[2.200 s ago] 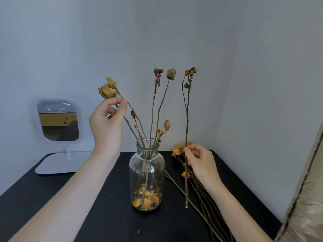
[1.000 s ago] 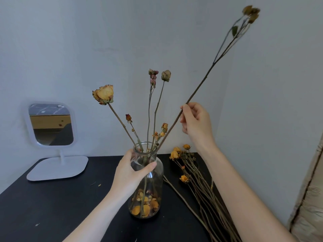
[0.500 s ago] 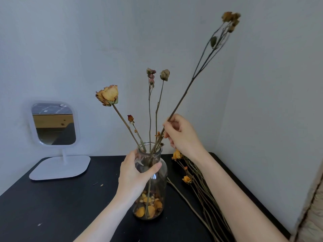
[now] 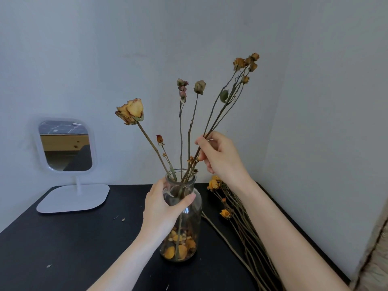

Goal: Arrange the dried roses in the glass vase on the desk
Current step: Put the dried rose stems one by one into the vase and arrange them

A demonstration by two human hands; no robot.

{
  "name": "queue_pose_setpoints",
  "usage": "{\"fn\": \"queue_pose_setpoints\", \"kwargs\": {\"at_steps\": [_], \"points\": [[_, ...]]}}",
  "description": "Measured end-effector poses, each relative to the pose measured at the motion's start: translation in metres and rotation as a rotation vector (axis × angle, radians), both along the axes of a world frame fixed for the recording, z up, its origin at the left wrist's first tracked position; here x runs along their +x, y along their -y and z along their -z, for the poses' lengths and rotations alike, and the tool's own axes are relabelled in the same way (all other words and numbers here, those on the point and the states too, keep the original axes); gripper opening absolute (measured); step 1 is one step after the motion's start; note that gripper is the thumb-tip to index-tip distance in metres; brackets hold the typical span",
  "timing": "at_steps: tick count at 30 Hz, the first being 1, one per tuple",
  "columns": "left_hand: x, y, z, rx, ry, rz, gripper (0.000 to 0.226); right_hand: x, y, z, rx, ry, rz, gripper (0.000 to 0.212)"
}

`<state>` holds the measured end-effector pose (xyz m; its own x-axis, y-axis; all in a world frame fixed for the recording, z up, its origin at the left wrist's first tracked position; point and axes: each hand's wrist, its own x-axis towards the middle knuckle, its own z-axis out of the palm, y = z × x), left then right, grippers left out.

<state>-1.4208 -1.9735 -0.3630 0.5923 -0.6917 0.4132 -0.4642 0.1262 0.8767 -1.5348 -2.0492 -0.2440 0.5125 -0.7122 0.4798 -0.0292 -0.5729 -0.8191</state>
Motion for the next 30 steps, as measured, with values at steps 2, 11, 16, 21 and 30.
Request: {"fn": "queue_pose_setpoints", "kwargs": {"at_steps": [2, 11, 16, 21, 30], "points": [[-0.001, -0.001, -0.001, -0.008, 0.005, -0.001, 0.047, 0.0, -0.002, 0.003, -0.019, -0.029, -0.014, 0.015], [-0.001, 0.001, -0.002, -0.005, 0.023, -0.019, 0.049, 0.005, -0.01, 0.013, -0.137, -0.167, 0.018, 0.018], [0.001, 0.002, -0.002, 0.016, 0.009, -0.019, 0.058, 0.003, -0.009, 0.016, -0.111, -0.134, -0.008, 0.015], [-0.004, -0.008, -0.005, -0.015, -0.022, -0.015, 0.066, -0.011, -0.005, 0.022, -0.086, -0.129, -0.015, 0.021], [-0.061, -0.051, 0.024, -0.19, 0.206, -0.001, 0.033, -0.081, 0.034, 0.076, 0.028, -0.217, 0.203, 0.006]]}}
